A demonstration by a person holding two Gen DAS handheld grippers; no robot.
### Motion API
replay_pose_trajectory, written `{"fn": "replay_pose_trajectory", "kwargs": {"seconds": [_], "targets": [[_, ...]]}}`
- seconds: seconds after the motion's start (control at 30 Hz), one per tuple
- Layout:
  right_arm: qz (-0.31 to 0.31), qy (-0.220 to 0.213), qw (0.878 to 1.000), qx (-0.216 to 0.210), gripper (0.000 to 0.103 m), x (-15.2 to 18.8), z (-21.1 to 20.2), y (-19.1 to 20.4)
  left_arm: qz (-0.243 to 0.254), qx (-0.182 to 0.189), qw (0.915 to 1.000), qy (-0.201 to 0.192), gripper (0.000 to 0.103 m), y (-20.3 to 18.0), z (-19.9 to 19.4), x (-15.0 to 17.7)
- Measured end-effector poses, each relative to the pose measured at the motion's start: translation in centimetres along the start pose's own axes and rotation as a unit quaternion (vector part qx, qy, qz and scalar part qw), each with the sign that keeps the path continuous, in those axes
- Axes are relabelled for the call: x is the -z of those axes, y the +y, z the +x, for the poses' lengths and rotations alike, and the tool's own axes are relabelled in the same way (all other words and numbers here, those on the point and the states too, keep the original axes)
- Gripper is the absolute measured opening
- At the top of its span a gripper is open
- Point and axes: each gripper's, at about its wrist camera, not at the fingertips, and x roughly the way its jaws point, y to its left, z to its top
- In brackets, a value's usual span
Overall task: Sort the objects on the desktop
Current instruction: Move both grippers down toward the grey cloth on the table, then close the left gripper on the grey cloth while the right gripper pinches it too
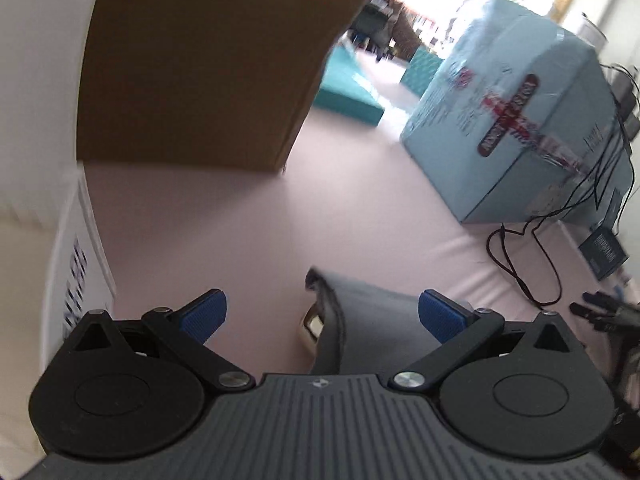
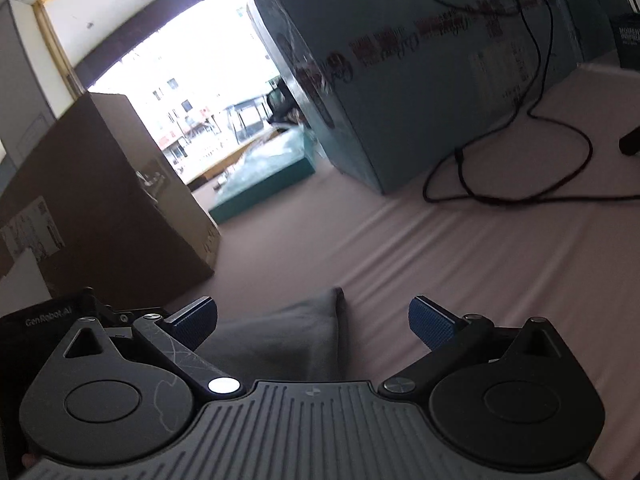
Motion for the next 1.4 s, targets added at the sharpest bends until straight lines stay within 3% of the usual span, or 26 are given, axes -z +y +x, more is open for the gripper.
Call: {"fn": "replay_pose_trajectory", "kwargs": {"seconds": [0.1,0.27,0.33,0.47,0.53,0.57,0.6,0.63,0.7,0.9,1.07,1.4], "targets": [[0.037,0.026,0.999,-0.024,0.103,0.4,0.8,-0.8,-0.028,0.021,0.9988,0.034,0.103,1.1,1.1,0.0],[0.024,0.028,0.999,-0.026,0.100,0.5,0.6,-0.4,-0.018,0.032,0.9986,0.036,0.102,0.7,1.1,0.3],[0.030,0.036,0.998,-0.039,0.086,0.5,0.7,-0.4,-0.013,0.034,0.9985,0.039,0.097,0.5,1.1,0.3],[0.036,0.042,0.998,-0.043,0.073,0.5,0.6,-0.5,-0.008,0.032,0.9984,0.046,0.082,0.1,1.0,0.2],[0.044,0.045,0.997,-0.039,0.050,0.5,0.7,-0.9,-0.011,0.031,0.9982,0.051,0.077,0.0,0.9,0.2],[0.051,0.050,0.997,-0.042,0.043,0.5,0.8,-1.1,-0.014,0.033,0.9979,0.054,0.069,0.0,0.9,0.2],[0.060,0.055,0.996,-0.045,0.030,0.5,1.0,-1.3,-0.020,0.040,0.9973,0.059,0.065,0.0,0.9,0.1],[0.072,0.059,0.994,-0.050,0.022,0.5,1.1,-1.6,-0.025,0.045,0.9968,0.061,0.057,0.0,0.7,0.1],[0.085,0.064,0.993,-0.053,0.015,0.5,1.2,-2.0,-0.028,0.045,0.9967,0.060,0.051,-0.1,0.5,0.1],[0.084,0.057,0.993,-0.067,0.011,0.5,0.9,-1.7,-0.011,0.034,0.9980,0.052,0.043,-0.8,-0.3,0.2],[0.075,0.037,0.993,-0.083,0.009,0.3,0.3,-1.3,0.007,0.024,0.9987,0.044,0.021,-1.3,-1.0,0.0],[0.060,-0.009,0.993,-0.106,0.008,-0.1,-1.1,-0.7,0.045,0.002,0.9990,0.005,0.015,-2.9,-2.8,0.4]]}}
